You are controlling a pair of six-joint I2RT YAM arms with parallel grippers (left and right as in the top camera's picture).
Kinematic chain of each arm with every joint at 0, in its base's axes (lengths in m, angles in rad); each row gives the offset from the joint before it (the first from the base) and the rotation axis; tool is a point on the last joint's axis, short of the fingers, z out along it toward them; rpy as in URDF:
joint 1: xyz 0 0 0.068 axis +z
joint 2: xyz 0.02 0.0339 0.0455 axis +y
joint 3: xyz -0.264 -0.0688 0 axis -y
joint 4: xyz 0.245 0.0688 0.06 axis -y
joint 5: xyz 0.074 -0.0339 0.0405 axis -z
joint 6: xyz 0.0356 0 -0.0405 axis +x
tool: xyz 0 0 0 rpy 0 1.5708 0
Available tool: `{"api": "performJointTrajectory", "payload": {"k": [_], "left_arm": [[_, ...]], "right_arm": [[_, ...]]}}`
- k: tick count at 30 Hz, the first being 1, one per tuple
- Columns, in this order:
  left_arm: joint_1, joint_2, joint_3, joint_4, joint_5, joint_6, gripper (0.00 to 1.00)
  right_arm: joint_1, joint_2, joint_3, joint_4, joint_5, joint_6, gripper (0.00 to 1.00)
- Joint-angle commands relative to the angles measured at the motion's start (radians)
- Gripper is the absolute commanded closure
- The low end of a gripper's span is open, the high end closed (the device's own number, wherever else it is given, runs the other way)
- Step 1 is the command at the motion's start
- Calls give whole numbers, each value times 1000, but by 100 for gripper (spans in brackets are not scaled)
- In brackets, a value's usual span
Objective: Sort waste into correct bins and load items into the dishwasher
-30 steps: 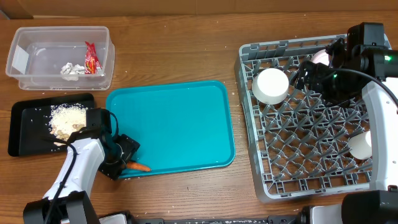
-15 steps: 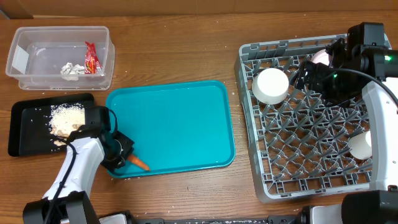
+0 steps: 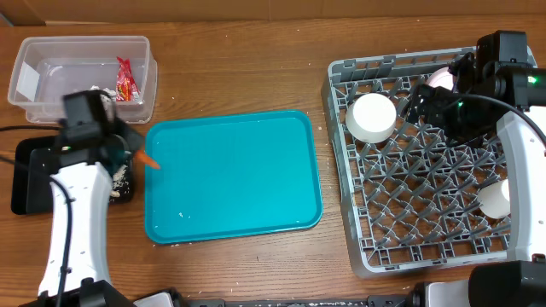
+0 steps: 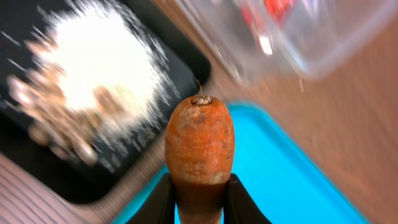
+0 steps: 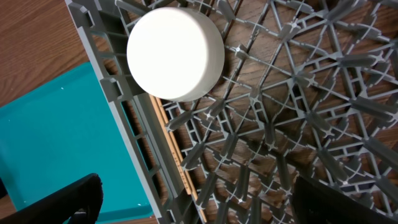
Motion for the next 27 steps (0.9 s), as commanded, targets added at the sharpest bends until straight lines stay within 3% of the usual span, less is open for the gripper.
{"api": "performJointTrajectory", "payload": {"k": [1, 9, 14, 21, 23, 27], "left_arm": [[109, 2, 25, 41, -96, 23, 96], [310, 127, 25, 178, -92, 23, 96], [342, 285, 25, 225, -85, 23, 93], [341, 373, 25, 261, -80, 23, 84], [341, 377, 25, 261, -81, 23, 76], [341, 374, 27, 261, -62, 46, 47]], "right_arm": [[2, -1, 2, 6, 10, -6, 0], [2, -1, 2, 5, 10, -3, 0], [2, -1, 2, 6, 10, -3, 0], [2, -1, 2, 5, 10, -3, 0], [2, -1, 2, 5, 10, -3, 0], [2, -1, 2, 6, 10, -4, 0]]}}
